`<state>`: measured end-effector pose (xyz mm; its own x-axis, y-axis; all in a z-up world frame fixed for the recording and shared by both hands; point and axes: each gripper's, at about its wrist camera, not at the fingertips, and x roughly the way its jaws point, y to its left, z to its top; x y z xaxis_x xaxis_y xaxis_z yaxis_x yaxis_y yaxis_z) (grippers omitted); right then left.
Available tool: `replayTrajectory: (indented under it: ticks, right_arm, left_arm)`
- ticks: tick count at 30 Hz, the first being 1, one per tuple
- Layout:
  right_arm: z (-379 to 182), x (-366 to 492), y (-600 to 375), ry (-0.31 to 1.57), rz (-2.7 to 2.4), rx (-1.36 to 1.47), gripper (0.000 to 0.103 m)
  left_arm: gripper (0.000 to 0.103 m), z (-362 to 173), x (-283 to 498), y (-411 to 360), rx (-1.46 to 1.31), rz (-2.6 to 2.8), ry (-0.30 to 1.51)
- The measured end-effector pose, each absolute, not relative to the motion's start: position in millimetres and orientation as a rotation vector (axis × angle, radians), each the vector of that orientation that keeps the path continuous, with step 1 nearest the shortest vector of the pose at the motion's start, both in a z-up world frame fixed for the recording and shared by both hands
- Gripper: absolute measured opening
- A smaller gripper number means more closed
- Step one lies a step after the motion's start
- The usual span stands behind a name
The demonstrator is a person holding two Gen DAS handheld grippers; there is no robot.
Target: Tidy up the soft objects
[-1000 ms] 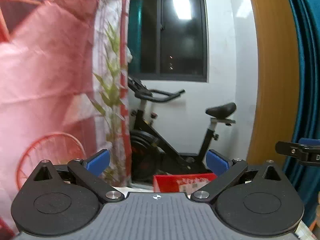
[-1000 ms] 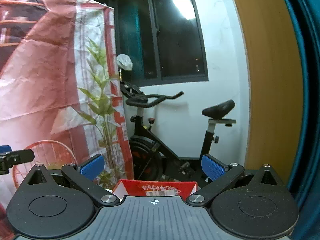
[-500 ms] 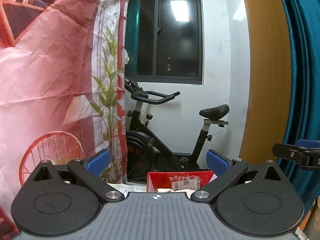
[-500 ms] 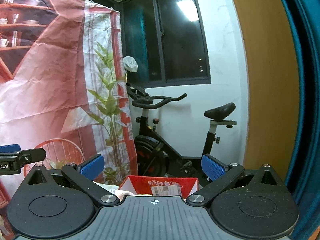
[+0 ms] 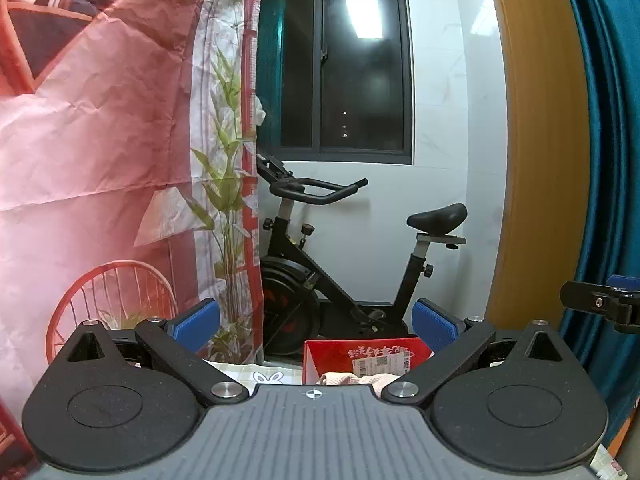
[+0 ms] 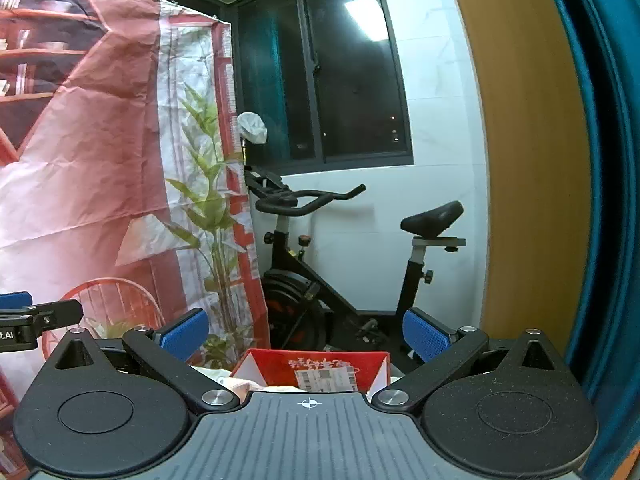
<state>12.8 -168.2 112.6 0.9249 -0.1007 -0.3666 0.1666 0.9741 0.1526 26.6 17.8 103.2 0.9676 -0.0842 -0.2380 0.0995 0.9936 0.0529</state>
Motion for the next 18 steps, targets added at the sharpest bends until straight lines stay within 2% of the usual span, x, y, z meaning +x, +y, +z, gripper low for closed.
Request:
replayTrajectory:
  ticks: [18]
  right_arm:
    - [108.5,12.9,-165.7,0.363,-0.162,0.153,0.103]
  left_arm:
    - [0.103,102.4,27.2,16.1,0.088,-0.083,0.251]
